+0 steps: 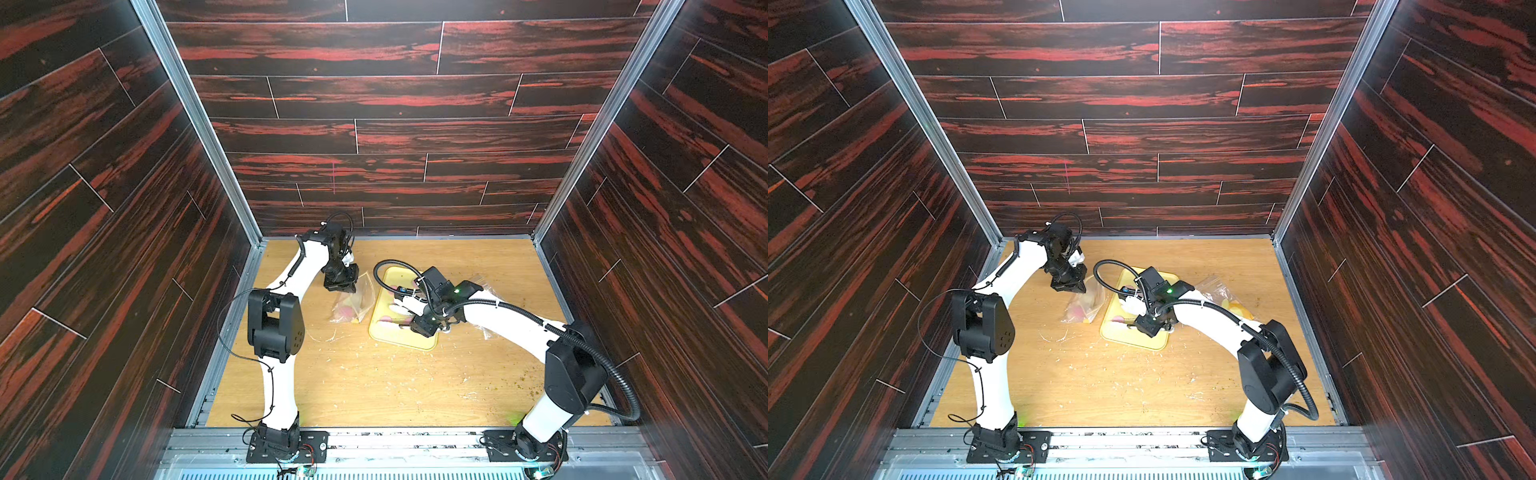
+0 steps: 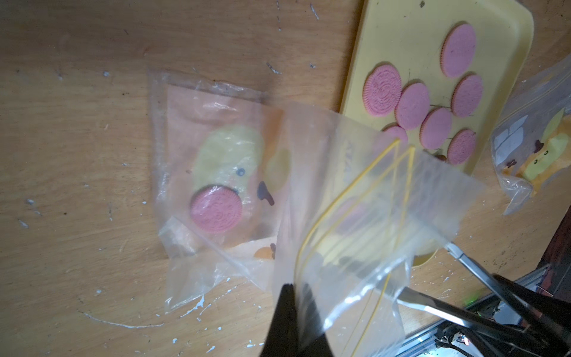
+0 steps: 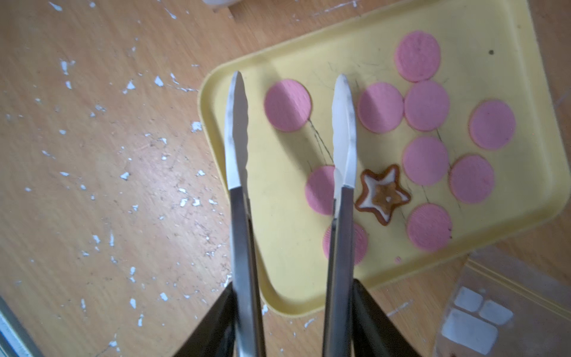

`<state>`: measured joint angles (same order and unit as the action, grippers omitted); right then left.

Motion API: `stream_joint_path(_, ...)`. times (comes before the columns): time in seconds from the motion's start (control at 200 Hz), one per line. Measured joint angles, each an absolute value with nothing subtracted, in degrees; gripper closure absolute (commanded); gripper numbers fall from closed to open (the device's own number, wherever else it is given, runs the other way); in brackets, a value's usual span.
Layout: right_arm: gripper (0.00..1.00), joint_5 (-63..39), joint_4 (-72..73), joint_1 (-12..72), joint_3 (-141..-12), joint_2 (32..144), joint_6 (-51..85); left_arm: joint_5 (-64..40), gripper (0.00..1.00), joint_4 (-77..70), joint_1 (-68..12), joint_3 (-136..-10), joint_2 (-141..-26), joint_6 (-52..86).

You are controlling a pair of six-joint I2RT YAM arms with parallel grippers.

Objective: Put the cookies into a resealable bag to prevent moisture
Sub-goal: Pick up the cookie from the tray.

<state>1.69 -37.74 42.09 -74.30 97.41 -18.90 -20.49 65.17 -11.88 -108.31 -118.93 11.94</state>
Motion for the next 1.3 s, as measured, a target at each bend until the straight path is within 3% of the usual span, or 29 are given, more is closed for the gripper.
stream_joint_path(0.346, 0.46, 3.05, -38.20, 42.17, -75.22, 101.91, -19.11, -20.27, 1.00, 65.17, -11.88, -108.31, -118.93, 11.77)
stream_joint_path(0.636, 0.55, 4.60, -38.22, 42.48, -75.22, 102.37, -18.96, -20.14, 1.00, 65.21, -11.88, -108.31, -119.26, 11.77)
stream_joint_path(0.897, 0.56, 5.19, -38.35, 42.46, -75.22, 102.06, -18.63, -20.14, 1.00, 65.49, -11.88, -108.33, -120.18, 11.77)
stream_joint_path(1.298, 0.56, 2.72, -37.36, 41.74, -74.37, 88.88, -17.56, -20.16, 1.00, 66.00, -11.88, -108.36, -120.42, 11.77)
